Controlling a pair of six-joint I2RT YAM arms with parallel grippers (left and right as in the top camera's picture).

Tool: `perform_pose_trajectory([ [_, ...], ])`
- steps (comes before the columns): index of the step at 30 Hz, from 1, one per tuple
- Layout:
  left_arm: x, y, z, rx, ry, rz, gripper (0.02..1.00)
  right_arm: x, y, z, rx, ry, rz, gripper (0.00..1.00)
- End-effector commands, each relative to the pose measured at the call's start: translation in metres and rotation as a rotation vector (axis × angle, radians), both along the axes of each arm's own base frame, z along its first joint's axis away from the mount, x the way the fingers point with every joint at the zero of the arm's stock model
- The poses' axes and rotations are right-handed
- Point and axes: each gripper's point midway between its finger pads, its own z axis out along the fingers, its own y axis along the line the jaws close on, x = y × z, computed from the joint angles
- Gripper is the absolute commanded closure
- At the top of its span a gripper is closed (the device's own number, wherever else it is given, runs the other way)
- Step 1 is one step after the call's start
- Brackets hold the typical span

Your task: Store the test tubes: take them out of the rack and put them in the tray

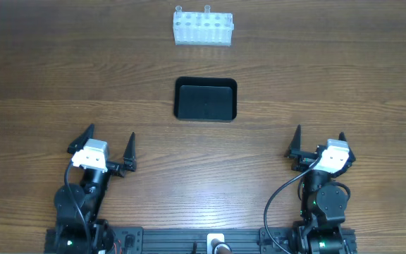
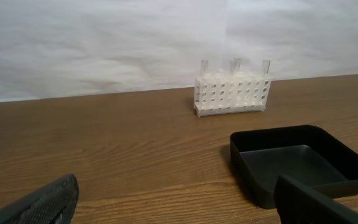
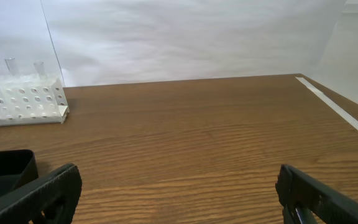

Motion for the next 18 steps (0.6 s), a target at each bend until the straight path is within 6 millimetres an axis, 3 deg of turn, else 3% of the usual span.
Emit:
perform_pose_trajectory([
  [1,0.000,0.003,-0.002,0.011,0.002,0.012,0.018,0.000,0.000,-0.002,0.010,-0.006,0.004,0.009],
  [9,0.000,-0.002,0.001,0.010,-0.012,-0.007,0.018,0.000,0.000,-0.002,0.010,-0.006,0.004,0.009],
  [18,0.022,0.004,0.041,0.001,-0.161,0.031,0.018,0.000,0.000,-0.002,0.010,-0.006,0.004,0.007],
])
